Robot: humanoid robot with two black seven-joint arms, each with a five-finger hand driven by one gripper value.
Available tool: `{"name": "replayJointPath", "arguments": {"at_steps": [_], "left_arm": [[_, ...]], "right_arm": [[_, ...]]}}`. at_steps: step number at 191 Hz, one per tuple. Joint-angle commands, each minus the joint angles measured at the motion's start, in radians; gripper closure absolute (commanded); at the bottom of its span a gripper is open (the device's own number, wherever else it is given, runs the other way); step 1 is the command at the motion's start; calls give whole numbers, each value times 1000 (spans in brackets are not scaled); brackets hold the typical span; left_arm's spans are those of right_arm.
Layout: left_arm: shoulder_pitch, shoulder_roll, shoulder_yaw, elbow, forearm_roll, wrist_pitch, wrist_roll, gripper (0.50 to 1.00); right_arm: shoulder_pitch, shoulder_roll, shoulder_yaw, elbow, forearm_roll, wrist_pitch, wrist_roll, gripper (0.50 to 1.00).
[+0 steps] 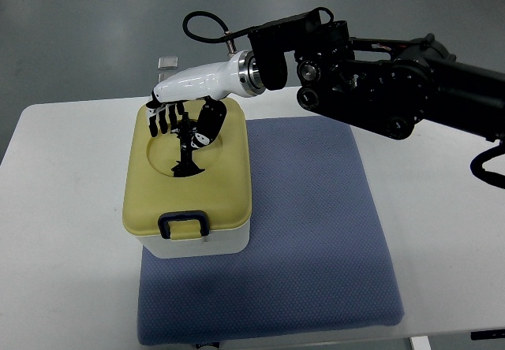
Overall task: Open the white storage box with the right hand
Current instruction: 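Close the right hand's fingers around the black lid handle, then lift the yellow lid up off the white box with the right hand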
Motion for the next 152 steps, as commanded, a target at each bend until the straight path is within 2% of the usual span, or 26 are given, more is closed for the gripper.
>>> {"name": "replayJointPath", "arguments": {"at_steps": [1,55,82,112,140,152], "left_arm": [[0,0,0,0,0,-1,0,500],[0,0,0,0,0,-1,0,500],[0,0,0,0,0,0,0,500],[0,0,0,0,0,-1,0,500],[0,0,0,0,0,-1,0,500],[0,0,0,0,0,0,0,500]], "right_arm": [[4,-1,3,0,-13,-1,0,1000],[19,-11,15,3,7,7,5,1000],[70,-31,24,12,11,17,9,1000],[142,-93,24,35,102,99,11,1000],[194,-193,35,78,145,191,11,1000],[195,-235,42,92,145,196,11,1000]]}}
